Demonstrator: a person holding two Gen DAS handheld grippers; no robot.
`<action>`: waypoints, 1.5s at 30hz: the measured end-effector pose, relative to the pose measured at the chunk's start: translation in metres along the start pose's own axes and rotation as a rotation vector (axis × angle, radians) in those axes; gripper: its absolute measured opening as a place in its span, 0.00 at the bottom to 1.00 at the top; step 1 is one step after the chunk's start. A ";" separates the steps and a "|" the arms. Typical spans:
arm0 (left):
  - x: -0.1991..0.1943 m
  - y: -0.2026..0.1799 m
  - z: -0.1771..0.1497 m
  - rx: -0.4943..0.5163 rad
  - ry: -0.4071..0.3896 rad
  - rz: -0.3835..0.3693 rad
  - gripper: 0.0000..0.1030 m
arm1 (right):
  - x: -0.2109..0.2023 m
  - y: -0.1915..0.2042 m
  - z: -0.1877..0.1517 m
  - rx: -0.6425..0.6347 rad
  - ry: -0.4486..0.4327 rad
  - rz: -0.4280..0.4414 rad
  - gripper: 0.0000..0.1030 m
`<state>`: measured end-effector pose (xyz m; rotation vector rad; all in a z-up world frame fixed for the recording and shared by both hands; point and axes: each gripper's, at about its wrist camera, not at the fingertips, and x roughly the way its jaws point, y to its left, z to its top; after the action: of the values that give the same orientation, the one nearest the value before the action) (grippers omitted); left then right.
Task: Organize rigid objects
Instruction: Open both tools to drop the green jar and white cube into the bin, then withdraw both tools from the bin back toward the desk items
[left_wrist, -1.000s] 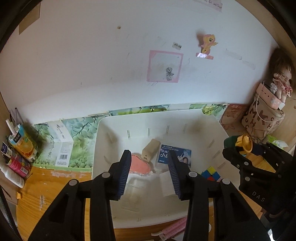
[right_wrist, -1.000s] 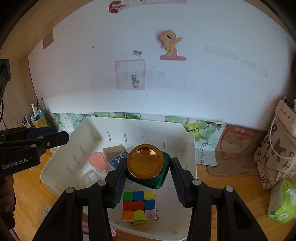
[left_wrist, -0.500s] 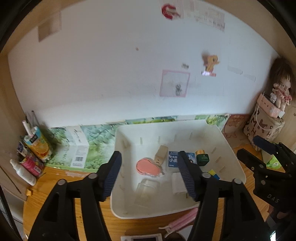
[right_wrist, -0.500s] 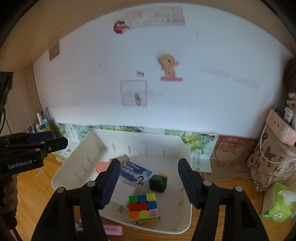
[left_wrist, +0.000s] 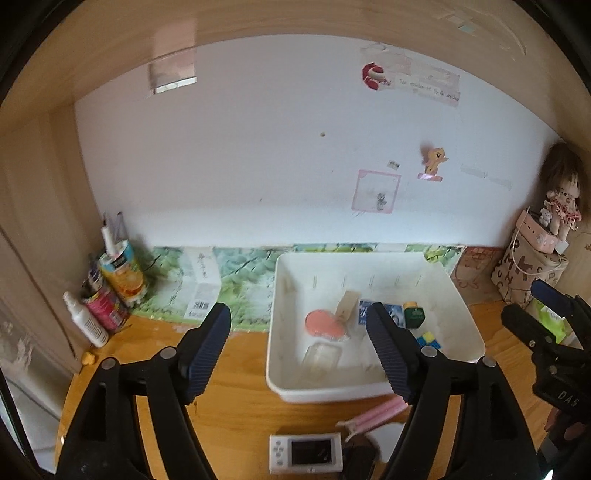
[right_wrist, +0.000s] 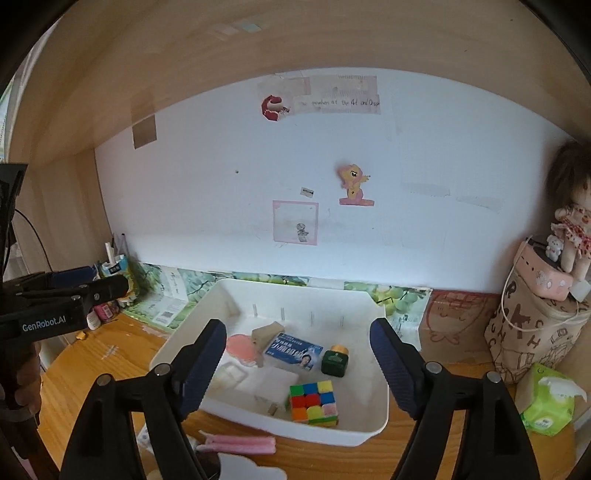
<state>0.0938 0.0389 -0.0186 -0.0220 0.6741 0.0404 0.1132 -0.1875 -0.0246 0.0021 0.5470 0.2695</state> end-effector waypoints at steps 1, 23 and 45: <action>-0.002 0.002 -0.004 -0.007 0.008 0.004 0.76 | -0.003 0.001 -0.002 0.003 0.003 0.003 0.78; -0.008 0.030 -0.109 -0.119 0.296 0.059 0.76 | -0.011 0.032 -0.082 0.062 0.262 0.091 0.78; 0.028 0.046 -0.141 -0.178 0.648 -0.025 0.76 | 0.012 0.113 -0.158 -0.113 0.481 0.321 0.78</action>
<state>0.0255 0.0807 -0.1469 -0.2215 1.3165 0.0704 0.0133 -0.0864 -0.1578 -0.0872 1.0113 0.6224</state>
